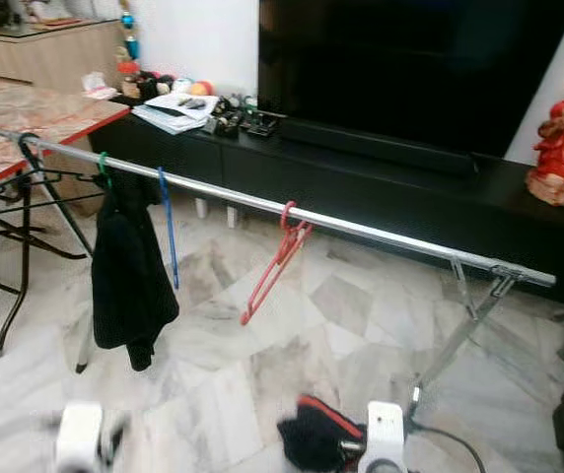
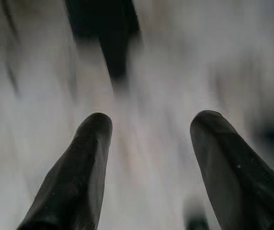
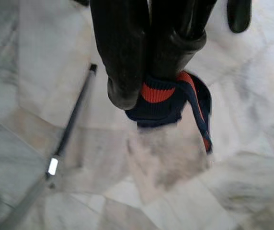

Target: Hang hanger

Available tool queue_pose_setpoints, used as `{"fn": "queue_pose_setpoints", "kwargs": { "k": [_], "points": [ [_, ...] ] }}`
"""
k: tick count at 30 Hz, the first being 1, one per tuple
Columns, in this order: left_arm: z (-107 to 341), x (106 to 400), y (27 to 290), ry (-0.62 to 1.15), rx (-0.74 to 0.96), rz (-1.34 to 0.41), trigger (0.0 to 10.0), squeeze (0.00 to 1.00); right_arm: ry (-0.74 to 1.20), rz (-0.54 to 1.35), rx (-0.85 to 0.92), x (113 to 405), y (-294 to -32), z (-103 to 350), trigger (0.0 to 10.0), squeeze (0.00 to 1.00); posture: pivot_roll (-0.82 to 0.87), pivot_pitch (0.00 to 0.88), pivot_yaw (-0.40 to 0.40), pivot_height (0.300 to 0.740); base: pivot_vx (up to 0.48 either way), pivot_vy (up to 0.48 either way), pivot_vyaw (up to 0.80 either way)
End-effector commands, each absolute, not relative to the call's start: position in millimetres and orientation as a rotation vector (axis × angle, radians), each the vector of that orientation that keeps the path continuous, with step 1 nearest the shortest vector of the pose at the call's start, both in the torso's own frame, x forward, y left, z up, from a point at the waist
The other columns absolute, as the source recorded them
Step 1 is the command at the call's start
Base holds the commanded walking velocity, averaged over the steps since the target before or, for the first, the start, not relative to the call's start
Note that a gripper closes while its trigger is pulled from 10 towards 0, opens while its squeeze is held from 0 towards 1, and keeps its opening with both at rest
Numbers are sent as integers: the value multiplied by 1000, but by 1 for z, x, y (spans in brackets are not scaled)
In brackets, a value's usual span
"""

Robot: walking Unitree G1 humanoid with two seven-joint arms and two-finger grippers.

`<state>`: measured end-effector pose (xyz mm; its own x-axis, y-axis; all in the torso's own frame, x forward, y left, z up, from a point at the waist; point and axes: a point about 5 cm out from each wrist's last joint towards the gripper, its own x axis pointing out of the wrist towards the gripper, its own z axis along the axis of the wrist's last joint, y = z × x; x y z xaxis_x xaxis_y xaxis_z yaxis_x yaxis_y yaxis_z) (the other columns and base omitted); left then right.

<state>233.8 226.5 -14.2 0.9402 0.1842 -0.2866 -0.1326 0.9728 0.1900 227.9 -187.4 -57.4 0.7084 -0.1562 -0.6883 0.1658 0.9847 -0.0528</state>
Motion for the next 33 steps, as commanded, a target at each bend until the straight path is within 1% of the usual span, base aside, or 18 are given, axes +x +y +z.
{"fn": "queue_pose_setpoints", "kwargs": {
  "k": [1, 4, 6, 7, 9, 10, 13, 17, 18, 19, 22, 24, 28, 30, 33],
  "points": [
    [-4, 238, 224, 239, 178, 169, 10000, 0, 753, -238, 42, 226, -194, -57, 10000, 0, 37, 0, -13, 740, 0, 0, 0],
    [13, 244, 221, 140, 209, 161, 10000, 0, 761, -222, 62, 223, -193, -59, 10000, 0, 60, 0, -18, 740, 0, 0, 0],
    [27, 252, 219, 75, 220, 140, 10000, 0, 762, -174, 39, 222, -185, -61, 10000, 0, 73, 0, -23, 740, 0, 0, 0],
    [35, 258, 220, 51, 247, 127, 10000, 0, 763, -167, 47, 222, -183, -61, 10000, 0, 73, 0, -23, 740, 0, 0, 0],
    [41, 261, 220, 35, 266, 121, 10000, 0, 767, -172, 60, 221, -182, -62, 10000, 0, 73, 0, -23, 740, 0, 0, 0],
    [41, 261, 220, 35, 266, 121, 10000, 0, 767, -172, 60, 221, -182, -62, 10000, 0, 73, 0, -23, 740, 0, 0, 0],
    [61, 275, 220, -32, 244, 126, 10000, 0, 799, -148, 76, 216, -179, -66, 10000, 0, 61, 0, -17, 740, 0, 0, 0],
    [76, 285, 217, -77, 233, 105, 10000, 0, 818, -123, 61, 211, -177, -69, 10000, 0, 56, 0, -14, 740, 0, 0, 0],
    [92, 293, 211, -124, 208, 77, 10000, 0, 841, -119, 43, 203, -179, -74, 10000, 0, 61, 0, -11, 740, 0, 0, 0],
    [97, 296, 209, -136, 202, 71, 10000, 0, 847, -143, 58, 200, -182, -75, 10000, 0, 60, 0, -11, 740, 0, 0, 0],
    [104, 301, 207, -147, 162, 70, 10000, 0, 855, -169, 54, 197, -189, -76, 10000, 0, 52, 0, -9, 740, 0, 0, 156],
    [106, 305, 204, -143, 119, 51, 10000, 0, 875, -159, 14, 193, -194, -77, 10000, 0, 50, 0, -12, 740, 0, 0, 800],
    [112, 315, 200, -141, 45, 40, 10000, 0, 909, -152, -2, 184, -199, -81, 10000, 0, 42, 0, -7, 740, 0, 0, 800],
    [115, 317, 199, -137, 49, 29, 10000, 0, 917, -136, 5, 181, -198, -83, 10000, 0, 39, 0, -4, 740, 0, 0, 628],
    [115, 318, 197, -131, 63, 14, 10000, 0, 936, -123, 3, 176, -196, -85, 10000, 0, 39, 0, -3, 740, 0, 0, 0]
  ]
}}
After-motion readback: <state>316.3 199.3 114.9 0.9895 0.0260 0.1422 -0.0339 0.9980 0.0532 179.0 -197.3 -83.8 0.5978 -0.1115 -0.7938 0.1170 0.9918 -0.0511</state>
